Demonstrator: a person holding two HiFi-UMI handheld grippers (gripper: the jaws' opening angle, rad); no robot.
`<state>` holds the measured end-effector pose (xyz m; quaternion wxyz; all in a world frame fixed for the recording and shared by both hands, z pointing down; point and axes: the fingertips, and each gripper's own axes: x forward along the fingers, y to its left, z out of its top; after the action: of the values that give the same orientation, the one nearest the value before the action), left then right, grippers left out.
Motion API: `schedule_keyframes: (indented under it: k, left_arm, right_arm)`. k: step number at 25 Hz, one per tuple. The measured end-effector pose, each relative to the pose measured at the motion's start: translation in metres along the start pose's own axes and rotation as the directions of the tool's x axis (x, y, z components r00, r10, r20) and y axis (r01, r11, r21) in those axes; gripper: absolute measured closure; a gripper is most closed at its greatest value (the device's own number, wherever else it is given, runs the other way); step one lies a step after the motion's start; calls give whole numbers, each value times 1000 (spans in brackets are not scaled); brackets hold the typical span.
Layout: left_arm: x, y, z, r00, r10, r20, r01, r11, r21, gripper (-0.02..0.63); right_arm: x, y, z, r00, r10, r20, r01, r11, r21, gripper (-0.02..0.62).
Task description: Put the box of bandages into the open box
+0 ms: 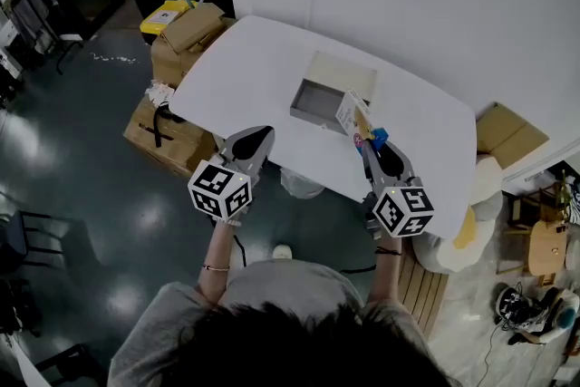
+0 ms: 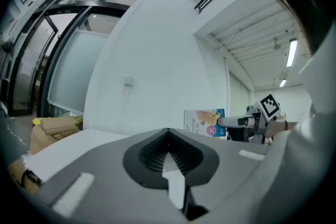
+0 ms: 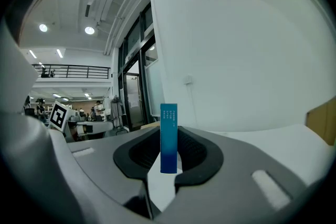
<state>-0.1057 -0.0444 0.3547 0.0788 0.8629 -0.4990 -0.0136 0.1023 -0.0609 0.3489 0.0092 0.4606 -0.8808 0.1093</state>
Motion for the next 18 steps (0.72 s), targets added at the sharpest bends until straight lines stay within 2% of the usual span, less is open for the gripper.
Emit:
schedule_keyframes:
  k: [9, 18]
  left_arm:
    - [20, 10, -11, 998, -62, -22, 62, 998, -14, 612]
    - [40, 23, -12, 998, -61, -22, 60, 997, -39, 612]
  right_arm:
    - [16, -3, -7, 999, -37, -9, 37, 999, 10, 495]
    - [43, -15, -5, 999, -27, -34, 27, 1000, 15, 495]
